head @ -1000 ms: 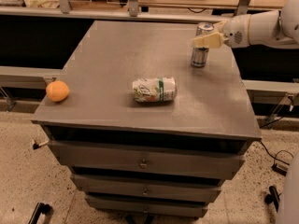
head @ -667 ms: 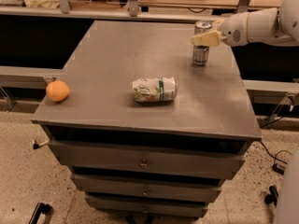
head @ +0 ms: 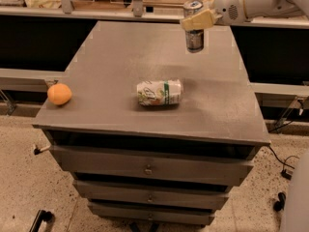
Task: Pick redbull can
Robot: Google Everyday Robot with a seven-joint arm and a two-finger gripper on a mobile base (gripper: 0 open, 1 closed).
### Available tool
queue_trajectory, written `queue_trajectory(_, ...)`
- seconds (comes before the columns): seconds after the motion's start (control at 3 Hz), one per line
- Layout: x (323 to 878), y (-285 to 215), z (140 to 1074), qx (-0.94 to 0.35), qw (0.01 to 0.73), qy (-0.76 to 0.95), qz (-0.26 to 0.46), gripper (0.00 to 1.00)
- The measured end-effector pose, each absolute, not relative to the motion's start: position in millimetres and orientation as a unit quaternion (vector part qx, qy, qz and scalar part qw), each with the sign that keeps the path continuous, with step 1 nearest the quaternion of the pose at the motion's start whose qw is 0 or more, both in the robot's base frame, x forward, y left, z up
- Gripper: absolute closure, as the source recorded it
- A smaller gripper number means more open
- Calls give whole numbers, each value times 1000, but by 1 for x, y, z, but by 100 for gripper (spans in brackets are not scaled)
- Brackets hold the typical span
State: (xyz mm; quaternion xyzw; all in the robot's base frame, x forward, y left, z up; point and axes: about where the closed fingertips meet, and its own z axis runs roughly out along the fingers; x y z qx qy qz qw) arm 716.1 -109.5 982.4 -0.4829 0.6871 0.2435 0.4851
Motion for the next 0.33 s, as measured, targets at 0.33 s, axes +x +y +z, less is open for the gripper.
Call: queue_trajectory(0.33,716,-109,982,-483,485,687,244,100)
